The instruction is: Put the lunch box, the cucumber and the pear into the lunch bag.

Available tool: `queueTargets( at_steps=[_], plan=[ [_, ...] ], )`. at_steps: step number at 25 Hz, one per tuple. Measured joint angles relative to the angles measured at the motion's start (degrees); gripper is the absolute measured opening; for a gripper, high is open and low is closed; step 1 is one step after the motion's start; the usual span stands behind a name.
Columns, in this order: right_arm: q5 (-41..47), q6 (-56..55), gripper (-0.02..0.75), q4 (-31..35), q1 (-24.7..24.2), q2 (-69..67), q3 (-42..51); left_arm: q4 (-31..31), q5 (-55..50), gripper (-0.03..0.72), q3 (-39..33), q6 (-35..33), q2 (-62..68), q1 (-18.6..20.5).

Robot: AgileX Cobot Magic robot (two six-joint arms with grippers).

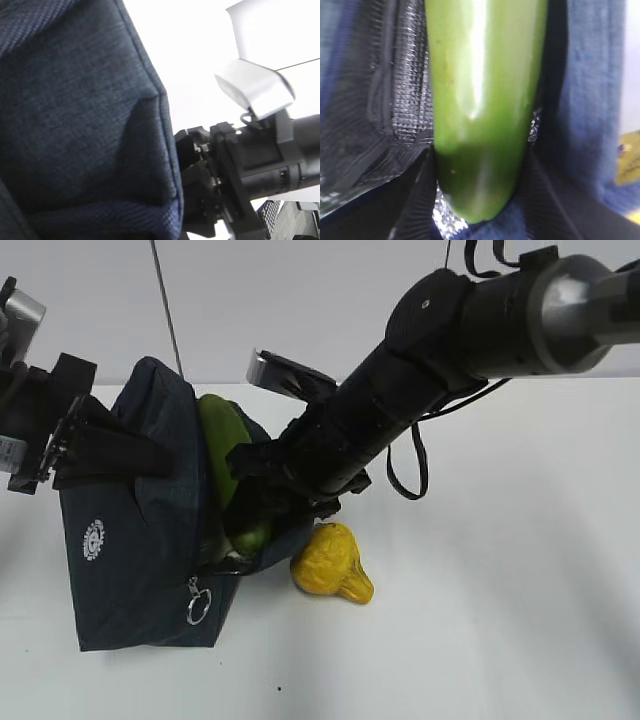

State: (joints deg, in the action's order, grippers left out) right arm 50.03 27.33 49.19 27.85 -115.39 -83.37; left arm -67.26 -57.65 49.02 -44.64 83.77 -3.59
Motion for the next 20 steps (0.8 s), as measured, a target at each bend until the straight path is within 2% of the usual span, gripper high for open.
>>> queueTargets(
  at_steps=[11,14,17,20],
  plan=[
    [5.2,2.0,0.375,0.3,1.8,-1.2,-7.2,0.0,0.0,-0.015,0.0,0.0,0.0,0.0],
    [6.9,2.0,0.417,-1.5,1.8,-1.2,-8.2,0.0,0.0,-0.015,0.0,0.0,0.0,0.0],
    [9.0,2.1,0.49,-3.2,1.8,-1.2,-9.1,0.1,-0.1,-0.015,0.0,0.0,0.0,0.0],
    [11.2,3.3,0.52,-4.3,1.8,-1.2,-10.2,0.2,-0.2,-0.015,0.0,0.0,0.0,0.0]
  ],
)
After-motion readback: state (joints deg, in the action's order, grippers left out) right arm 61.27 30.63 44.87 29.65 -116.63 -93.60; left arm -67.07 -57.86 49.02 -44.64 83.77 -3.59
